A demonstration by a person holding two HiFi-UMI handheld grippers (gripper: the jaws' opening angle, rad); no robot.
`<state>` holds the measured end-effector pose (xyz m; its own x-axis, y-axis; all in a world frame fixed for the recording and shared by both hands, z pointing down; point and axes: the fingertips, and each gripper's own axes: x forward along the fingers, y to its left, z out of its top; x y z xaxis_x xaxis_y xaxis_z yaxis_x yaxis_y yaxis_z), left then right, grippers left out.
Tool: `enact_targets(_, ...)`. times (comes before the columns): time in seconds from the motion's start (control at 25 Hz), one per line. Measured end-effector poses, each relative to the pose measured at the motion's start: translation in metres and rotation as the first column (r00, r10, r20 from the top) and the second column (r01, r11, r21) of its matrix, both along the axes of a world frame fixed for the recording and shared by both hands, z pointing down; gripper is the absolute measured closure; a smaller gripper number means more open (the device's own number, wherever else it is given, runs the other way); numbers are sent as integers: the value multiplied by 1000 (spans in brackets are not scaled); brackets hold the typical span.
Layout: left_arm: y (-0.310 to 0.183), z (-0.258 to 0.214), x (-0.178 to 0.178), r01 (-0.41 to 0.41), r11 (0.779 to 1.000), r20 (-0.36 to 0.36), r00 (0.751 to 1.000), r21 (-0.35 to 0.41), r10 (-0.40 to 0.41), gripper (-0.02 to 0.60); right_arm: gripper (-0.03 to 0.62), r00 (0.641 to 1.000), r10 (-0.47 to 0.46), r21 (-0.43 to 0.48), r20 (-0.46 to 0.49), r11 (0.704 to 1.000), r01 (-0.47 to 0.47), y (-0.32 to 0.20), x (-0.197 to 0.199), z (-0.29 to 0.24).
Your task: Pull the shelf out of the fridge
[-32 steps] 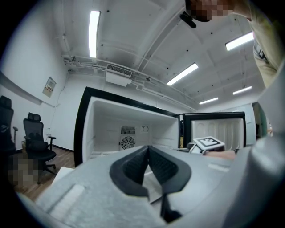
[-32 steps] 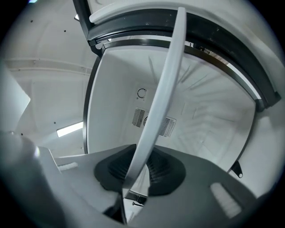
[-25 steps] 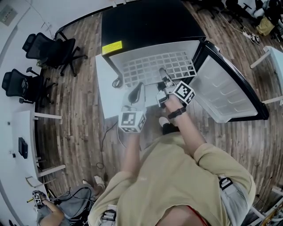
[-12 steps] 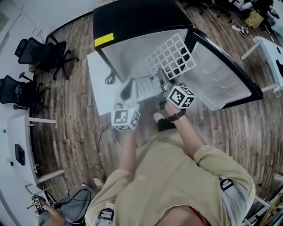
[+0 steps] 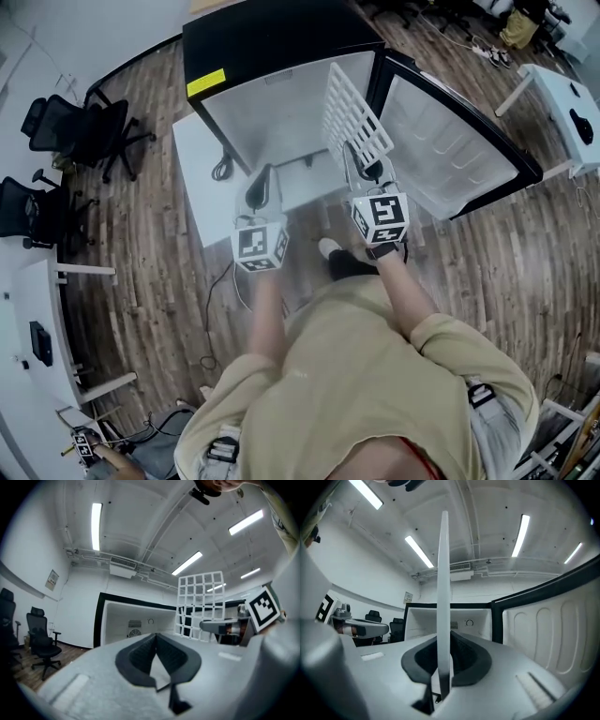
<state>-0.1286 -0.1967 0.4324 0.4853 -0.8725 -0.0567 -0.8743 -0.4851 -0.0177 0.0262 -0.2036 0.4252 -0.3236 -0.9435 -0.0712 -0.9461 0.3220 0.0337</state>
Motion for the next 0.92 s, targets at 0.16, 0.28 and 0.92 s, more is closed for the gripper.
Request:
enact_targets(0.16,5,0,1,0,1000,13,1000,10,0,578,565,999,15,-2,30,1000,-15,9,9,1)
enact_targets(0.28,7,-2,4,-11,1000,12,1000,14,11,578,565,999,20,1,41,1000,-20,12,11,0)
enact_targets(0.92,-7,10,7,-26,1000,-13,1000,-16,25,578,565,994,-13,-29,106,999,16,-4,6,5)
